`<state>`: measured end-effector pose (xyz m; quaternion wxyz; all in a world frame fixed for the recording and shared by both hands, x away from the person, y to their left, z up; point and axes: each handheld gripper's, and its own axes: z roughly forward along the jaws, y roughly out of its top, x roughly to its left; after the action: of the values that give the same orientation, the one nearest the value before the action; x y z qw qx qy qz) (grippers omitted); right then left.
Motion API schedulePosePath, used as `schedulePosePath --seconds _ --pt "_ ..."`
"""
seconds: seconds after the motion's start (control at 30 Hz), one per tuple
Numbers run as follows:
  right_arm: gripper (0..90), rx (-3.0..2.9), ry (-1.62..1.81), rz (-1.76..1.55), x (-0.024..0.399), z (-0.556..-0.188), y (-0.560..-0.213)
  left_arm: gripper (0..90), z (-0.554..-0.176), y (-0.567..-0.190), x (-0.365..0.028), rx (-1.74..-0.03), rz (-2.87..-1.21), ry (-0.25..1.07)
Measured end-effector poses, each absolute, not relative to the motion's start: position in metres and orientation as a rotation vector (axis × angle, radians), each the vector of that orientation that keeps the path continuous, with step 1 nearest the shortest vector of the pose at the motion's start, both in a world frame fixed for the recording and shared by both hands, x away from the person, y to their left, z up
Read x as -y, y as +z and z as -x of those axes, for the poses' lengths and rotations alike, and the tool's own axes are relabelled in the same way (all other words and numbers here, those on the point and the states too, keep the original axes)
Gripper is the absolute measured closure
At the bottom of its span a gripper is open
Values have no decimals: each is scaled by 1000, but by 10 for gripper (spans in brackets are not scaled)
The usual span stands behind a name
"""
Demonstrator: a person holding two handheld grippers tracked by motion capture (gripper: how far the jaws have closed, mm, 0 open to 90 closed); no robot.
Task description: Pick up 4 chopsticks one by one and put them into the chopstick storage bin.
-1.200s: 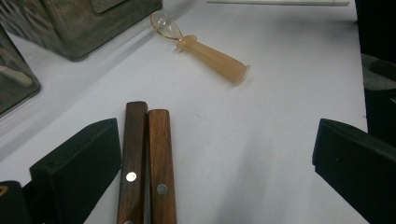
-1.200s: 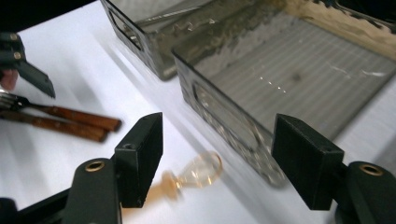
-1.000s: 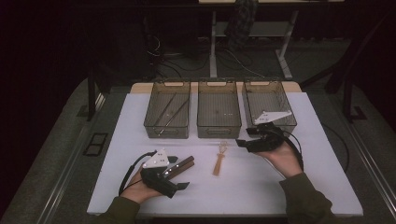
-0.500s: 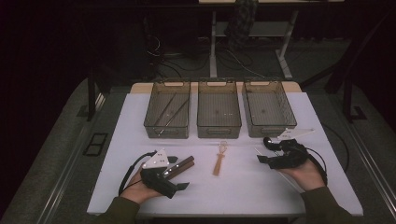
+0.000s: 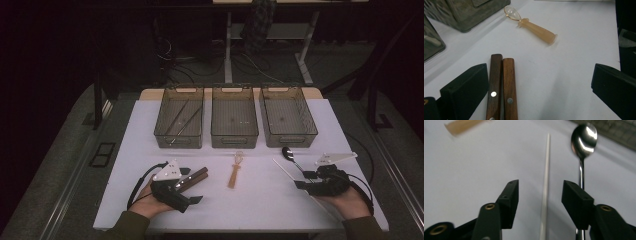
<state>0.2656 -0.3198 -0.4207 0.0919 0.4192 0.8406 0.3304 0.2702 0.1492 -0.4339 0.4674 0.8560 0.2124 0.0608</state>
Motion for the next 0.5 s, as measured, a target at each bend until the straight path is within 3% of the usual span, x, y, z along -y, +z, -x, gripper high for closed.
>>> schedulePosePath --seconds 0.33,0.5 --pt "712 -2533 926 -1276 333 -248 -431 0 -270 -434 -148 -516 -2109 151" --pt "761 -2564 859 -1273 329 -250 -436 0 -270 -434 -148 -517 -2106 151"
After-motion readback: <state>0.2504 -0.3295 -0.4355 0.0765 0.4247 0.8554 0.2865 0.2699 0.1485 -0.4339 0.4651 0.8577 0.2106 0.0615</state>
